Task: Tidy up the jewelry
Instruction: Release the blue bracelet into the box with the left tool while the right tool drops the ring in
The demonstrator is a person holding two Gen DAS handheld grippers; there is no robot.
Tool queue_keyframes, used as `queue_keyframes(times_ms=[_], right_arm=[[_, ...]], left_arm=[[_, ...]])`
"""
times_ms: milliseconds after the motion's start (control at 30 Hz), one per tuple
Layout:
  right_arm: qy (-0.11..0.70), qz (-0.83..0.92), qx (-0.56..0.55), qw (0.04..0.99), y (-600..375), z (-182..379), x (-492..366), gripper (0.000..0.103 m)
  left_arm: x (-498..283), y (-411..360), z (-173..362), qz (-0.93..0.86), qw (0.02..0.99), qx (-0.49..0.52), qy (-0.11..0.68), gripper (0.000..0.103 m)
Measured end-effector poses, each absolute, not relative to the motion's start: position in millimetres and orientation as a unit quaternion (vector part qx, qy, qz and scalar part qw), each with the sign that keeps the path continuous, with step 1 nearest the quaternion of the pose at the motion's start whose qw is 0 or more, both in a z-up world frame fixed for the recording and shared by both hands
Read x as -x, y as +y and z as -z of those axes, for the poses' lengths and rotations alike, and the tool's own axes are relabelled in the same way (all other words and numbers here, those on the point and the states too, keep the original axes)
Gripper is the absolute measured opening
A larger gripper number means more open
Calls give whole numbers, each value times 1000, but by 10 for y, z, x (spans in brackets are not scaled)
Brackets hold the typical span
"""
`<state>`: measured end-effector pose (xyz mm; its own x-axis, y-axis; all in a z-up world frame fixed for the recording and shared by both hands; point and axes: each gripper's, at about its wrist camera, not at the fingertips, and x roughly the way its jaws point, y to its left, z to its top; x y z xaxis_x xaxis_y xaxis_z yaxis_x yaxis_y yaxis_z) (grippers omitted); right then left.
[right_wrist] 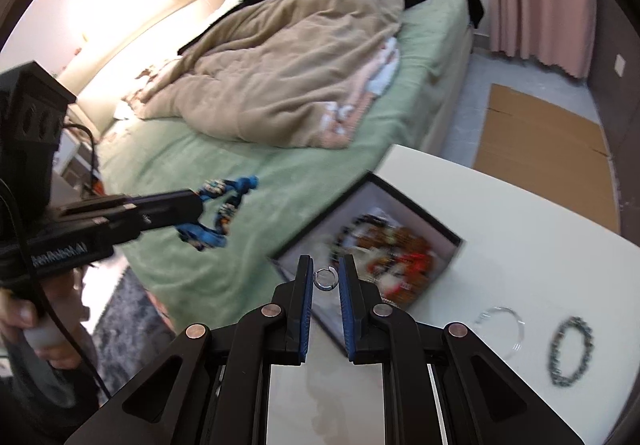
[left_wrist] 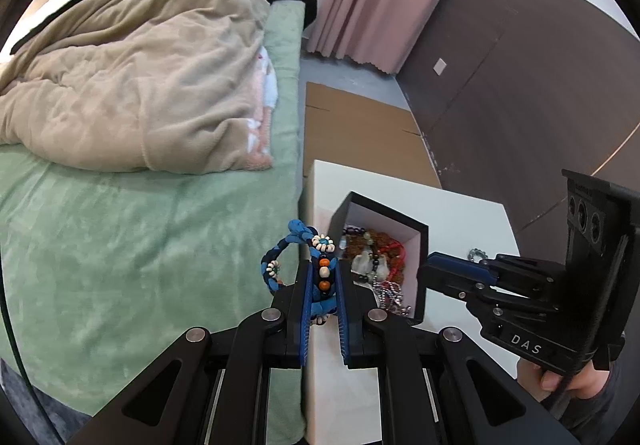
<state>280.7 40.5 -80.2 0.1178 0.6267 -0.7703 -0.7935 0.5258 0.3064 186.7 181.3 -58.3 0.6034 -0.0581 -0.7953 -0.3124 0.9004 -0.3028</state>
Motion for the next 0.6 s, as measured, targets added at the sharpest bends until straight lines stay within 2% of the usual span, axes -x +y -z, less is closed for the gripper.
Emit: queue_keyframes(times_ms=[33,67,100,167,433,533,600], right_arm=[[466,-479,85,739,431,805,-2811,14],[479,-469,83,737,471,828,-2841,23],[487,-461,84,737,486,849,-2865,43],[494,-433,82,749,434,879,-2919,64],[490,-388,74,777,41,833,-3018,65],[487,-371,73,788,-130,801,-3034,74],[484,-359,62,796,-283,778,-3059,84]], left_arm=[[-1855,1828,580,-74,870,211,439,12],[-1852,1840,577,-75,870,212,439,12],[-1854,1841,574,-75,870,213,439,12],[-1874,1825,571,-73,870,213,440,12],[-2078,1606,606,-41,871,200,447,12],[-2180,1489,639,-28,869,196,454,12],[-2242,1405,656,-18,867,193,459,12]])
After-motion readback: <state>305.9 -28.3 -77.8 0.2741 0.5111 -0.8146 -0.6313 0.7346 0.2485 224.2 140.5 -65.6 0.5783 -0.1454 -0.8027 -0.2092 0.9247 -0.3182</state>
